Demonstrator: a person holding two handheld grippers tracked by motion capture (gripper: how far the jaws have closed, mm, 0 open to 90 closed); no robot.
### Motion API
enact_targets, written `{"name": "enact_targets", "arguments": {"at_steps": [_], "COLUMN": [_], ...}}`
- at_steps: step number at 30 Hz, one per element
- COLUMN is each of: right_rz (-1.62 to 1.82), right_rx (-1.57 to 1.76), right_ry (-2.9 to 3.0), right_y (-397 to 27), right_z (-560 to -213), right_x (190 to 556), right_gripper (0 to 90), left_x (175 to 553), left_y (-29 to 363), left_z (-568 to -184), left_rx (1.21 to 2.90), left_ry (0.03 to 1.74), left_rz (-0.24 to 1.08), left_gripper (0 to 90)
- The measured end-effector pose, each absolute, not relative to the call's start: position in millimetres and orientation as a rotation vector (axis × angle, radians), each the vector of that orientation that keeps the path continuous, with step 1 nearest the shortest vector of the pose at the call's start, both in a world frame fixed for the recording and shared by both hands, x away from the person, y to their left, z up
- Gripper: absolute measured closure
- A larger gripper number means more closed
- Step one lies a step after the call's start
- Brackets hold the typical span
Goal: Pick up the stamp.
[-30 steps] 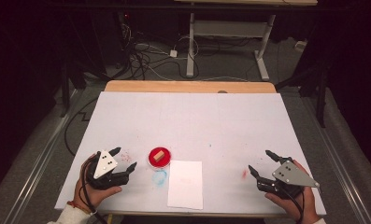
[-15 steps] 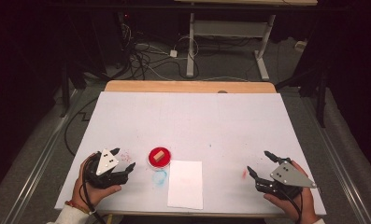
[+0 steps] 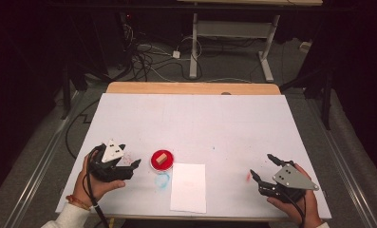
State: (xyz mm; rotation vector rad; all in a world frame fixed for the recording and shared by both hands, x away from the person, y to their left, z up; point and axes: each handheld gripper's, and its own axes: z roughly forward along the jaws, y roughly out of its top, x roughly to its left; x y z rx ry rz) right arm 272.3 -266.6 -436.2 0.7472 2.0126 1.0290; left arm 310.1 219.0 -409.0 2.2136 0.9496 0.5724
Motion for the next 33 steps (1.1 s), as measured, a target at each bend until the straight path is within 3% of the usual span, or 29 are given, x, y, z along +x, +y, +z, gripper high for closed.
{"name": "enact_targets", "arguments": {"at_steps": [12, 15, 27, 33], "right_rz": [1.018, 1.007, 0.992, 0.988], "right_rx": [0.746, 0.741, 0.736, 0.736], "right_ry": [2.024, 2.031, 2.043, 2.046], "right_y": [-266.5, -265.9, -265.6, -266.3], "right_z": [-438.0, -439.0, -440.3, -440.6], "right_x": [273.4, 273.6, 273.7, 273.8], "right_gripper": [27.9, 28.2, 28.5, 28.6], "left_x": [337.4, 344.9, 369.6, 375.7], "left_y": [183.4, 175.7, 144.4, 137.7], "left_z": [-410.8, -409.2, -423.2, -429.6], "left_rx": [2.327, 2.346, 2.462, 2.500], "left_ry": [0.959, 0.959, 0.964, 0.965], "left_rz": [0.476, 0.416, 0.283, 0.244], "left_gripper": [31.6, 40.9, 45.3, 58.2]}}
